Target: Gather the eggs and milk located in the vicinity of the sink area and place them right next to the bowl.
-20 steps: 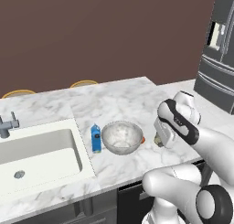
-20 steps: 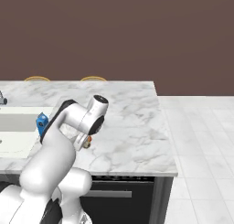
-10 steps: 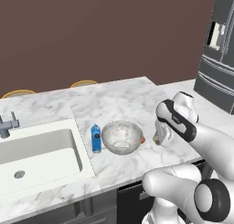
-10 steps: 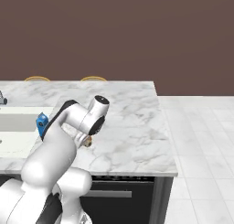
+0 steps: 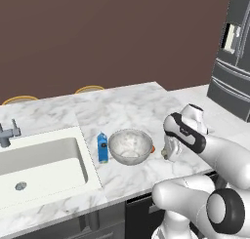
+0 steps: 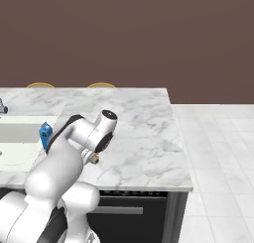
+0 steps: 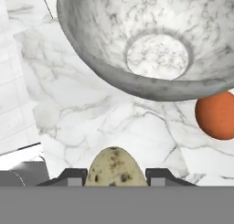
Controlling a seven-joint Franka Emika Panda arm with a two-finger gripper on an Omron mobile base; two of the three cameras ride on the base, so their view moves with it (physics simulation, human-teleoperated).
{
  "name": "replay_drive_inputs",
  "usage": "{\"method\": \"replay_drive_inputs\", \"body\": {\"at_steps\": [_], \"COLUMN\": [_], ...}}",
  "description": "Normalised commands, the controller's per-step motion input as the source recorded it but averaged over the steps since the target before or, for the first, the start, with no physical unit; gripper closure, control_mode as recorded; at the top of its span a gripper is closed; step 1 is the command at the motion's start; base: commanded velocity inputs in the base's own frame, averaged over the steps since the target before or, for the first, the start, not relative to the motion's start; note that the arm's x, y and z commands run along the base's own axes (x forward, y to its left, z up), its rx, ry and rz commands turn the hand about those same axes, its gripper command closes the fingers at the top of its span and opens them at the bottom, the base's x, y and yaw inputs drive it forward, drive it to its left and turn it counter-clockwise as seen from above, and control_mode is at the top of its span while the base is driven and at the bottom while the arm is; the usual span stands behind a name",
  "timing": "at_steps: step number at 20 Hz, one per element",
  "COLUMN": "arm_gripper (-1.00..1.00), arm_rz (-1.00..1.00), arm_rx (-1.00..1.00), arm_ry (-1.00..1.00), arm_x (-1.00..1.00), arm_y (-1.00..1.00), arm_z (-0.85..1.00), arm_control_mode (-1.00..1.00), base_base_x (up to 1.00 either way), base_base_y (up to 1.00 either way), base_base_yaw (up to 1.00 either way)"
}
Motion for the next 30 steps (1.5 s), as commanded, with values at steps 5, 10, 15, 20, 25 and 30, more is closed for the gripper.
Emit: {"method": "replay_drive_inputs", "body": {"at_steps": [5,10,15,20,25,30], "arm_gripper": [1.0,1.0,1.0,1.0,1.0,1.0], "arm_rz": [0.0,-0.01,-0.04,-0.03,-0.04,-0.03], "arm_rx": [0.0,0.0,0.0,0.0,0.0,0.0], "arm_ry": [0.0,0.0,0.0,0.0,0.0,0.0], "arm_x": [0.05,0.17,0.15,0.1,0.15,0.11], "arm_y": [0.08,0.17,0.04,0.0,0.03,0.03], "arm_z": [-0.37,-0.09,-0.03,-0.07,-0.03,0.0], "arm_control_mode": [-1.0,-1.0,-1.0,-1.0,-1.0,-1.0], "base_base_x": [0.0,0.0,0.0,0.0,0.0,0.0], "base_base_y": [0.0,0.0,0.0,0.0,0.0,0.0], "base_base_yaw": [0.0,0.0,0.0,0.0,0.0,0.0]}}
